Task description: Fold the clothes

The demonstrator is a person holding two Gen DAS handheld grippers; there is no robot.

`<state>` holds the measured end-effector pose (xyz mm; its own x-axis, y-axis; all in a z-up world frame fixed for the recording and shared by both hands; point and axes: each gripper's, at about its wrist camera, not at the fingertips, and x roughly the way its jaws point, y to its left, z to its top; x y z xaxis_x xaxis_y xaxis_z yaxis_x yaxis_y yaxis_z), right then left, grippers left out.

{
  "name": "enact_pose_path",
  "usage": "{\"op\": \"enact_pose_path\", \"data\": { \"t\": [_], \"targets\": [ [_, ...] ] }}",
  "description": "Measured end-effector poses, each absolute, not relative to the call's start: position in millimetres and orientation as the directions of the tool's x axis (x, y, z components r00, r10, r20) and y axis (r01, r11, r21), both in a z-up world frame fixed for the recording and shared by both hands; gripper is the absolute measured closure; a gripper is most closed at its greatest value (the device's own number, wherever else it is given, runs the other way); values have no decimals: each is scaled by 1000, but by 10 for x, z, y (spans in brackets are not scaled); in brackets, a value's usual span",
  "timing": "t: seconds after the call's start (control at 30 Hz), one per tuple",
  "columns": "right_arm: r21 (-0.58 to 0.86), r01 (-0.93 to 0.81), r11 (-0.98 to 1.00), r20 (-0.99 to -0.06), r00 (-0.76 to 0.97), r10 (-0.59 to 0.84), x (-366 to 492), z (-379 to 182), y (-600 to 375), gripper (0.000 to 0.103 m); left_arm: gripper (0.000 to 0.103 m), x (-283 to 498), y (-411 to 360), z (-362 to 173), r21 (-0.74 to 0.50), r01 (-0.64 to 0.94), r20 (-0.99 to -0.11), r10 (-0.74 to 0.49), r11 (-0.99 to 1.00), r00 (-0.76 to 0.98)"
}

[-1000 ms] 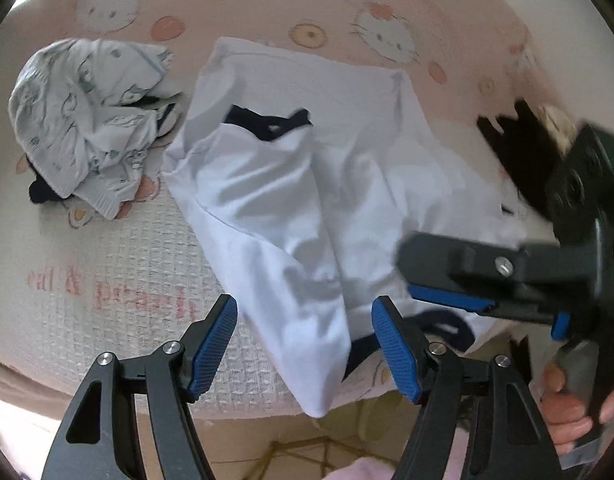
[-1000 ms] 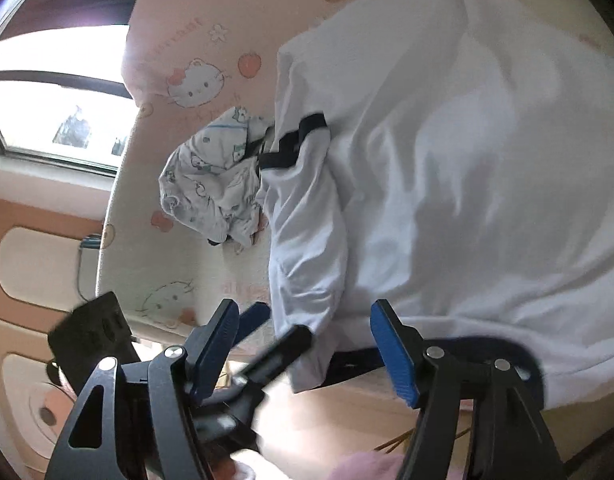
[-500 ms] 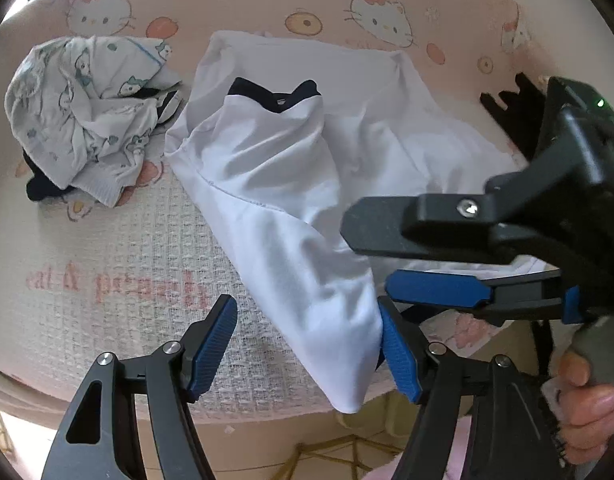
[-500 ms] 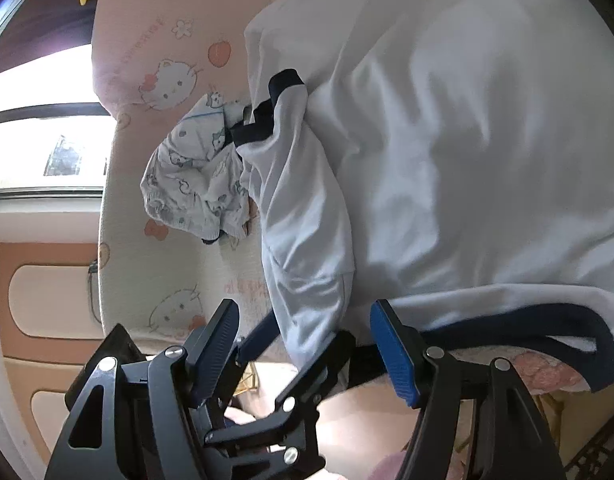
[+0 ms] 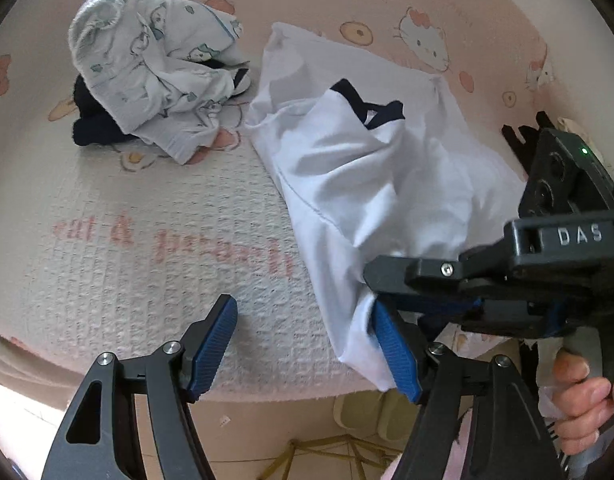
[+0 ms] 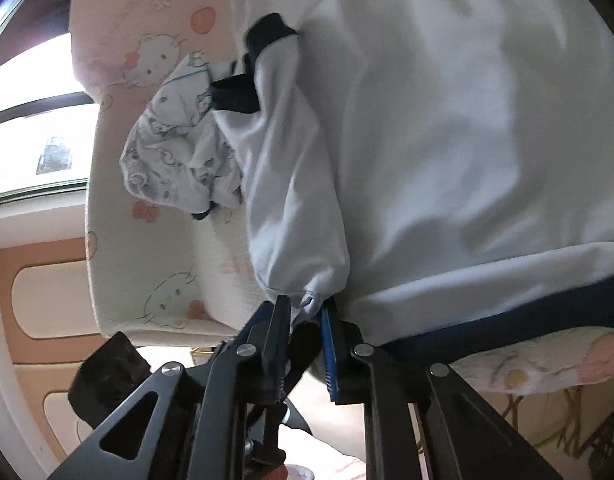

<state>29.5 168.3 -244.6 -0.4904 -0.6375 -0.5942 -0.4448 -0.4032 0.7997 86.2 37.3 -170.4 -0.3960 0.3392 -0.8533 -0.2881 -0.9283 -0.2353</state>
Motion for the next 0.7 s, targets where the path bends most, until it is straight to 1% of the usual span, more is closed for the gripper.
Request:
{"op": "enact_pose_path", "data": {
  "t": [0.1, 0.2, 0.27, 0.33, 0.47, 0.5, 0.53, 0.6, 0.63, 0.7],
  "targets": [
    [814, -402, -419, -578, -501, -644, 259, -2351, 1635, 89, 35, 876, 333, -1646, -231, -302, -848, 343, -925, -404],
    [839, -361, -407, -544, -513, -665, 223, -2274, 1611, 89, 35, 855, 270, -1621, -291, -298, -839, 392, -909, -377],
    [822, -365, -437, -569, -506, -648, 200, -2233, 1643, 89, 35, 856, 246, -1627, -331, -277, -833, 417, -902, -362],
    [808, -373, -456, -589, -508, -628, 209, -2215, 1712, 89, 35, 854, 254, -1625, -339, -266, -835, 419, -902, -357],
    [768, -426, -478, -640, -515, -570, 227, -2226, 1870, 89, 35, 871, 367, -1626, -308, -264, -846, 390, -914, -363],
    [762, -435, -480, -648, -514, -563, 263, -2231, 1912, 87, 35, 866, 389, -1614, -304, -268, -846, 388, -914, -365],
    [762, -442, -474, -648, -515, -561, 297, -2234, 1946, 84, 35, 864, 417, -1602, -301, -274, -843, 389, -913, -371],
    [765, -458, -454, -644, -527, -554, 298, -2225, 2006, 57, 35, 865, 481, -1594, -276, -290, -837, 377, -916, -396],
    [767, -460, -447, -641, -533, -553, 298, -2219, 2014, 53, 35, 853, 508, -1617, -251, -294, -838, 359, -922, -410],
    [772, -453, -446, -636, -539, -553, 289, -2210, 2019, 52, 35, 809, 548, -1682, -197, -300, -846, 316, -933, -429]
  ]
}}
